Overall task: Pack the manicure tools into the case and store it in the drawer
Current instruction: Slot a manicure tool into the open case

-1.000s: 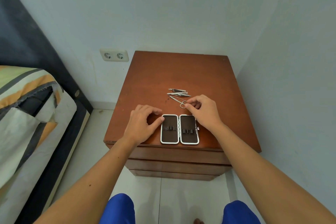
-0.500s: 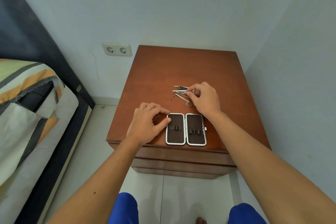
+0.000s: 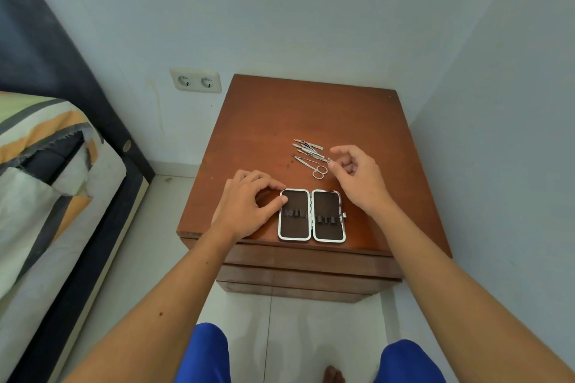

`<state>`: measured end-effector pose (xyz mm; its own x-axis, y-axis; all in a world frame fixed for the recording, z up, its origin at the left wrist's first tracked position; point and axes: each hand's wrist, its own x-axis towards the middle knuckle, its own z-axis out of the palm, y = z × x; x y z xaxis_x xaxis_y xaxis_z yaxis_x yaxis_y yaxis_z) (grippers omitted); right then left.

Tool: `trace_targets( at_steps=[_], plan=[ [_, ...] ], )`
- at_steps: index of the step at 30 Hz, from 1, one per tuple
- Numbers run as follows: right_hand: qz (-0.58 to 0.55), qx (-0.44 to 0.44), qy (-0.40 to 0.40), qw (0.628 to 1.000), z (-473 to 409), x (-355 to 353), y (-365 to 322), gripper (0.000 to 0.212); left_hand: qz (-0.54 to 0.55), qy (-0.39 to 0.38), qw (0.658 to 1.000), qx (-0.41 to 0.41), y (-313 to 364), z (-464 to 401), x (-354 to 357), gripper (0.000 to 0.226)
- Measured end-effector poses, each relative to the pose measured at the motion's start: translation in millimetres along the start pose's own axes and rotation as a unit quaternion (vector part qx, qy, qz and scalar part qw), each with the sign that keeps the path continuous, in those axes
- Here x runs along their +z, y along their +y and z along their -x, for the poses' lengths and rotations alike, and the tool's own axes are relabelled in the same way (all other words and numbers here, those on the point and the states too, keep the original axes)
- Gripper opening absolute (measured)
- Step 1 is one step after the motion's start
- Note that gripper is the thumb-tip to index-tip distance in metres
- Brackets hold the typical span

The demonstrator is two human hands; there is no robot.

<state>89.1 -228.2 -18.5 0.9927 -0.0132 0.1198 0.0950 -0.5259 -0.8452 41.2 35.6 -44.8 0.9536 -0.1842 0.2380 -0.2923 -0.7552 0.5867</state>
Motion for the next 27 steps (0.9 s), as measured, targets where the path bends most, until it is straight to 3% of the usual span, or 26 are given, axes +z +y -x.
trace_targets(
  at_steps=[6, 10, 17, 27],
  plan=[
    [-0.066, 0.018, -0.064, 0.996, 25.9, -2.0, 1.5, 0.014, 0.001, -0.001, 1.0, -0.008, 2.6, -0.7, -1.3, 0.024],
    [-0.032, 0.029, -0.085, 0.995, 35.8, 1.5, 1.8, 0.013, 0.002, -0.002, 1.0, -0.01, 2.9, -0.1, -2.1, 0.025],
    [0.066, -0.031, -0.125, 0.989, 48.1, -3.3, -1.7, 0.014, -0.003, -0.004, 1.0, -0.012, 3.4, 0.2, -2.4, 0.025],
    [0.146, -0.105, -0.159, 0.971, 70.9, -13.2, 4.8, 0.042, -0.007, -0.005, 1.0, -0.01, 3.3, -0.2, -2.3, 0.026]
  ],
)
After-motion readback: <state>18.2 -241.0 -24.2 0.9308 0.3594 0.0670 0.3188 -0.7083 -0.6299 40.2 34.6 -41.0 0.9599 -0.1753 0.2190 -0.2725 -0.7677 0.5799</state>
